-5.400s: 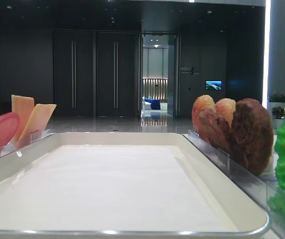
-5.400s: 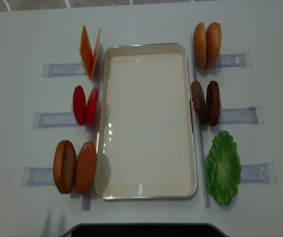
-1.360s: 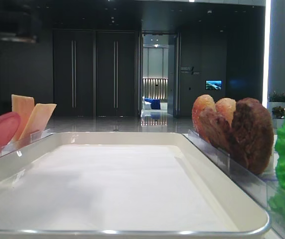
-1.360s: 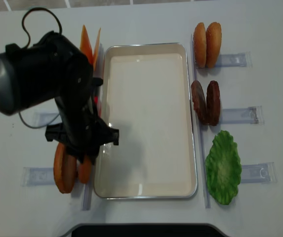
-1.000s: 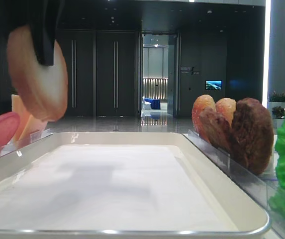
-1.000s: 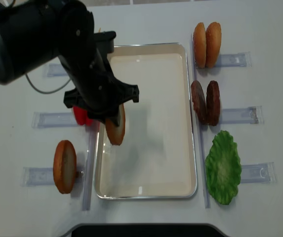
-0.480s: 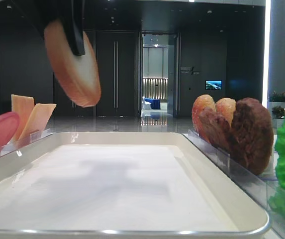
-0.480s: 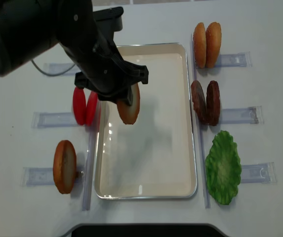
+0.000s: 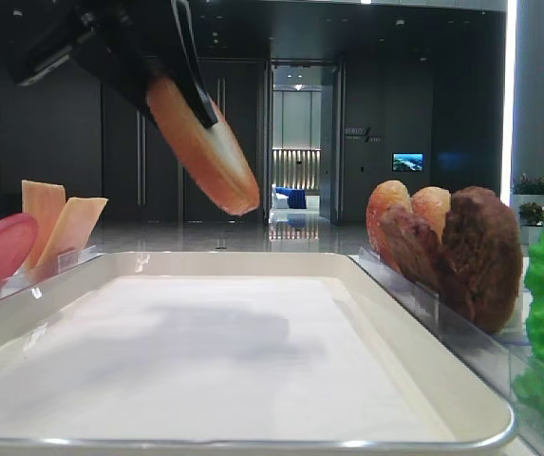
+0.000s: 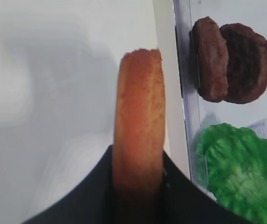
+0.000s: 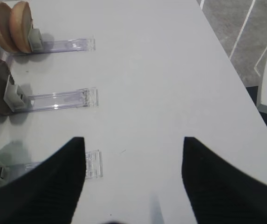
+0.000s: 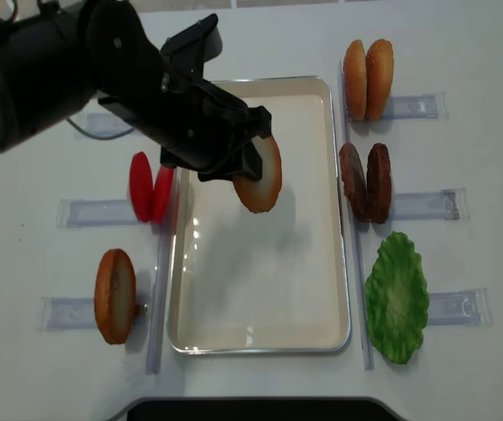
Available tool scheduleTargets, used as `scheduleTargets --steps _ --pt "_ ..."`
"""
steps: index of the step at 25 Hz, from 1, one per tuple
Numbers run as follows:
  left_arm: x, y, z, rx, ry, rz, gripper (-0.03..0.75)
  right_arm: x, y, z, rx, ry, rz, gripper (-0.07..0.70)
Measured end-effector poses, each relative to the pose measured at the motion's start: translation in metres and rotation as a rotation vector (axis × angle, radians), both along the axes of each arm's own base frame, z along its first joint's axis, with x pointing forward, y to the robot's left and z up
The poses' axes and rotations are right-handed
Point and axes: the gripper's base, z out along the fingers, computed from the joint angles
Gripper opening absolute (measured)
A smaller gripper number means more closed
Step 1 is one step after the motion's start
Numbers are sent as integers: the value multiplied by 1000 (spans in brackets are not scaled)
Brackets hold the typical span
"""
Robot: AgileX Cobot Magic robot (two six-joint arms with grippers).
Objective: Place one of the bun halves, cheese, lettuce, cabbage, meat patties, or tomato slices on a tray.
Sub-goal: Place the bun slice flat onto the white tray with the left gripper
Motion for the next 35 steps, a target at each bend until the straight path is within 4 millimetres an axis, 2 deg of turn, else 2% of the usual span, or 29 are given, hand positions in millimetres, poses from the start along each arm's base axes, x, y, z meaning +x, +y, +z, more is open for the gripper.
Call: scheduleTargets --steps 5,13,19,29,35 --pt "6 -3 -14 -19 1 6 137 0 0 0 0 0 0 429" --pt "16 -12 -53 5 83 10 137 0 0 0 0 0 0 429" --pt "22 -20 -60 -70 63 8 137 0 0 0 0 0 0 429" --pt "24 -22 -81 -44 107 3 137 0 0 0 0 0 0 429" --pt "24 -22 -82 -39 109 -1 137 0 0 0 0 0 0 429"
